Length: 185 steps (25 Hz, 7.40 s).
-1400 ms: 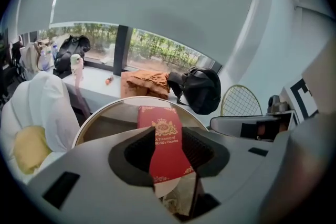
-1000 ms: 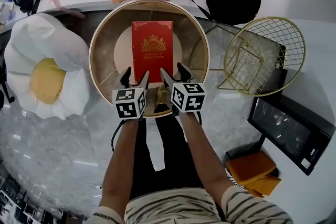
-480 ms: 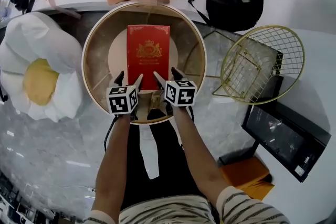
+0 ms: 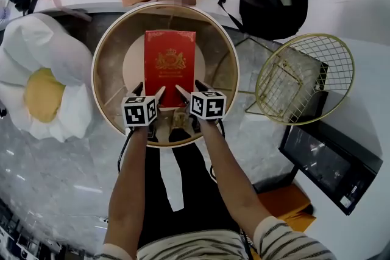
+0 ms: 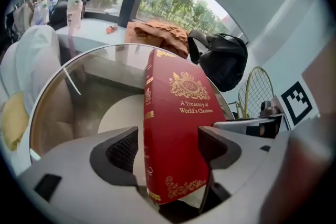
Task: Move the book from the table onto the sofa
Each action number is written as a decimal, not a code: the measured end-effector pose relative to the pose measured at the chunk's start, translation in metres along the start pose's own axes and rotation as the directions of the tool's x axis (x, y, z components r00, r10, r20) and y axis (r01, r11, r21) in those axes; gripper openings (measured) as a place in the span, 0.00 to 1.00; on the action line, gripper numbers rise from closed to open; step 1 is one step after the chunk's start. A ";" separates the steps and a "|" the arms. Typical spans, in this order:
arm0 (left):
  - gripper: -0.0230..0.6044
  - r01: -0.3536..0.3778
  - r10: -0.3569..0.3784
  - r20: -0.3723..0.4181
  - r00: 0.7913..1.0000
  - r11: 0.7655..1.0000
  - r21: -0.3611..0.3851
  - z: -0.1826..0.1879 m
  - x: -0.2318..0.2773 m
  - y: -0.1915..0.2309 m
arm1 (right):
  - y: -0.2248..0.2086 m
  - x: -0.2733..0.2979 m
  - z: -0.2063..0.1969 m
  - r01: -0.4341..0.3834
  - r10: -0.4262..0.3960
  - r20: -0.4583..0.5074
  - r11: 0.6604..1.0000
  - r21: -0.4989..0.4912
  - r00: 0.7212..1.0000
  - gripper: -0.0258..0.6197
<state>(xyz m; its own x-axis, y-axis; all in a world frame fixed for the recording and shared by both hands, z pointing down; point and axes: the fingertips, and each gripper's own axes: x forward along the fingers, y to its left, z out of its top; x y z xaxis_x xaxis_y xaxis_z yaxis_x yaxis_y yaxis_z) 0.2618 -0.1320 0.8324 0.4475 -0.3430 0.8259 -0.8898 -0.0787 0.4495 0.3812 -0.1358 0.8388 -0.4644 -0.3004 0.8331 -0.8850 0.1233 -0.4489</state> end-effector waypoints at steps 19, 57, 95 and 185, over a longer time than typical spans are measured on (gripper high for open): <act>0.61 0.127 -0.131 -0.066 0.989 0.990 -0.052 -0.004 0.017 -0.004 | 0.005 0.013 -0.005 -0.139 0.142 -0.024 0.985 0.104 0.990 0.60; 0.61 0.061 -0.058 0.037 0.998 0.994 -0.091 0.038 -0.105 -0.038 | 0.095 -0.082 0.045 -0.088 0.086 -0.031 0.993 -0.079 0.996 0.55; 0.61 -0.025 0.081 0.473 0.877 0.992 -0.124 0.143 -0.464 -0.129 | 0.350 -0.354 0.156 -0.199 0.293 0.116 0.844 -0.499 0.949 0.55; 0.61 -0.045 0.518 0.429 0.740 0.675 -0.737 -0.033 -0.597 0.370 | 0.761 0.001 -0.035 -0.537 0.280 -0.458 0.428 -0.727 0.844 0.54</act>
<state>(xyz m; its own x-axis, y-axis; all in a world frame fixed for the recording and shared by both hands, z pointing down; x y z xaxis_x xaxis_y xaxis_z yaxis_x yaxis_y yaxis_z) -0.3318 0.0743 0.5172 -0.1686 -0.6963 0.6977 -0.5549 0.6521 0.5166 -0.2938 -0.0089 0.5094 -0.6540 0.2143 0.7255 -0.1530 0.9017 -0.4044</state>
